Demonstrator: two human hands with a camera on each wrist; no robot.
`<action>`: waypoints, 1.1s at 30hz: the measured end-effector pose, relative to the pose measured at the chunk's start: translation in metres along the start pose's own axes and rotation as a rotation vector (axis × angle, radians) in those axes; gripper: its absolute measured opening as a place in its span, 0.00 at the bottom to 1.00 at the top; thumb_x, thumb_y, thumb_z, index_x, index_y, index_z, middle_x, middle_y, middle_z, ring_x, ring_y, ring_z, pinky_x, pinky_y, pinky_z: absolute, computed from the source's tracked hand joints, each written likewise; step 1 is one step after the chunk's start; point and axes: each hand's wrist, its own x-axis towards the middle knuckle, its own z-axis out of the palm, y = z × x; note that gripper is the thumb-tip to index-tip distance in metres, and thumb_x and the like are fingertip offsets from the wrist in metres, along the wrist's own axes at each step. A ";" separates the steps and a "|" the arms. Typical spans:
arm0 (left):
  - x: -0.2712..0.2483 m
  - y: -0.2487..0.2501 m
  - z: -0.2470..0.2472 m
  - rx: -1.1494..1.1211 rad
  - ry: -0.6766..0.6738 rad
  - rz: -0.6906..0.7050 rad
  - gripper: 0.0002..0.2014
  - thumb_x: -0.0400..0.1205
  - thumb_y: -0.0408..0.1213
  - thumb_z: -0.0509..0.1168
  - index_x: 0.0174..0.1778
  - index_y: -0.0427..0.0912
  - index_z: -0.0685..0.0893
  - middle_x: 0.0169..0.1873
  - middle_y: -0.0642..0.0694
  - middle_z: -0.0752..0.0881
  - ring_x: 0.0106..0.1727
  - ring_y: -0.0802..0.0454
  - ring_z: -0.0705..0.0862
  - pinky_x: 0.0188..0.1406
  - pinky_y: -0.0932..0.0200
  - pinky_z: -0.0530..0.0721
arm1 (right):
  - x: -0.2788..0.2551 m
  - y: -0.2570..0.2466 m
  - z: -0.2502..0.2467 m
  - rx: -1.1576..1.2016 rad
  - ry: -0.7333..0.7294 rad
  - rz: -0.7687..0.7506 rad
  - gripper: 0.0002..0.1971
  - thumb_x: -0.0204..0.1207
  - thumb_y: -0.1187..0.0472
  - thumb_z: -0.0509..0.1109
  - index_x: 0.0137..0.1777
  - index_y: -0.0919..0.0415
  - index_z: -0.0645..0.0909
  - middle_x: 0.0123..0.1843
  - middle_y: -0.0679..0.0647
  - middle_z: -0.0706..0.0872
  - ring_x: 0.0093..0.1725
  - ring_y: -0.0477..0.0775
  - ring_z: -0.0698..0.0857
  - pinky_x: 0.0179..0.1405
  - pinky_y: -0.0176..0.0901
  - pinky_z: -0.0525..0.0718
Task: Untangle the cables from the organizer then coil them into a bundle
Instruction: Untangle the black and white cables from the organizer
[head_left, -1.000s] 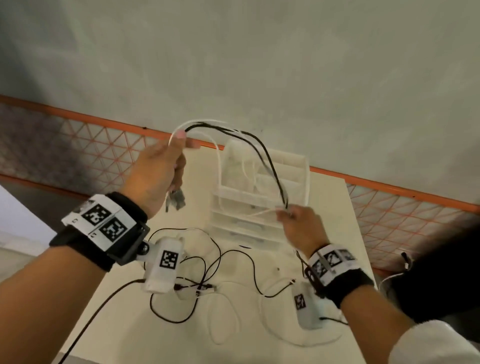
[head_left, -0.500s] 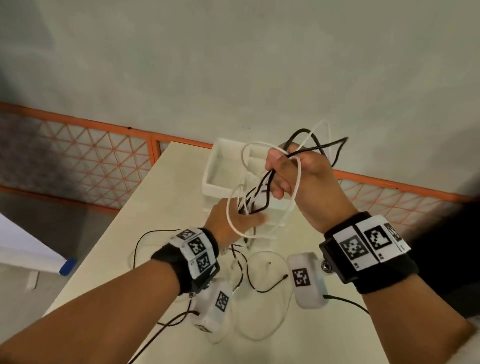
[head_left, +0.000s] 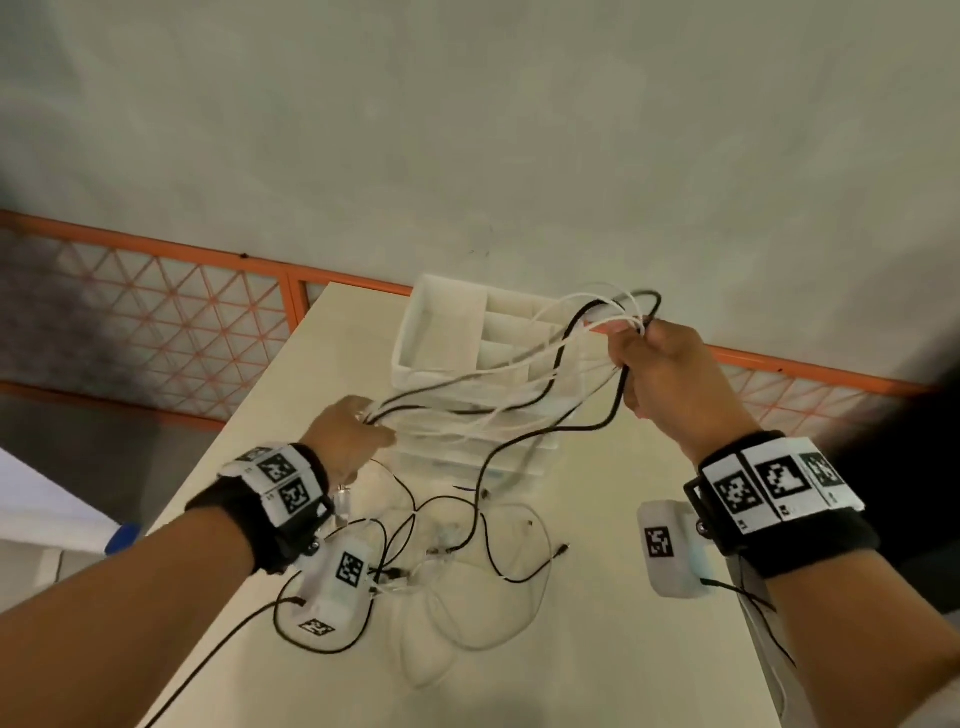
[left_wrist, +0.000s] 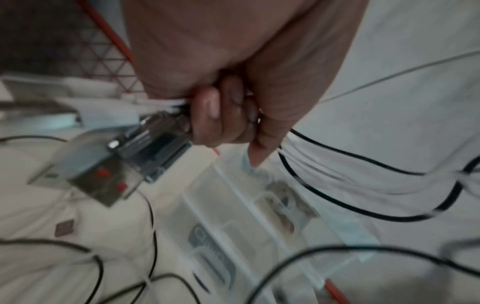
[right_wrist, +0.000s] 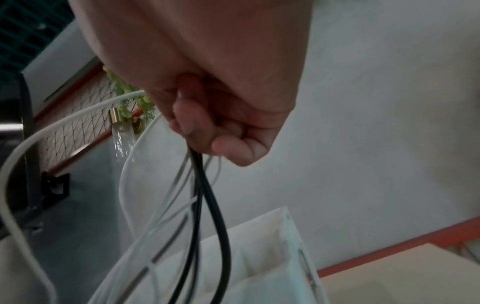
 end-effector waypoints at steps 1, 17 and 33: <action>0.001 0.001 -0.007 -0.041 0.044 -0.009 0.15 0.79 0.30 0.69 0.61 0.42 0.77 0.32 0.43 0.75 0.24 0.50 0.68 0.15 0.67 0.63 | 0.002 0.003 -0.002 -0.087 0.018 -0.033 0.19 0.85 0.50 0.64 0.34 0.58 0.75 0.22 0.46 0.75 0.25 0.56 0.73 0.31 0.48 0.72; -0.008 0.017 -0.022 -0.348 0.081 -0.030 0.13 0.87 0.40 0.61 0.42 0.37 0.84 0.13 0.54 0.64 0.15 0.56 0.58 0.10 0.66 0.58 | 0.015 0.054 -0.006 -0.419 0.066 0.196 0.08 0.83 0.50 0.59 0.52 0.48 0.78 0.48 0.59 0.91 0.49 0.66 0.88 0.48 0.49 0.82; -0.022 0.022 -0.016 -0.255 -0.086 0.146 0.20 0.81 0.53 0.69 0.50 0.37 0.86 0.24 0.52 0.66 0.24 0.55 0.62 0.21 0.61 0.64 | 0.034 0.087 -0.009 0.014 0.252 0.106 0.21 0.77 0.71 0.62 0.42 0.37 0.78 0.62 0.44 0.86 0.41 0.53 0.94 0.45 0.55 0.88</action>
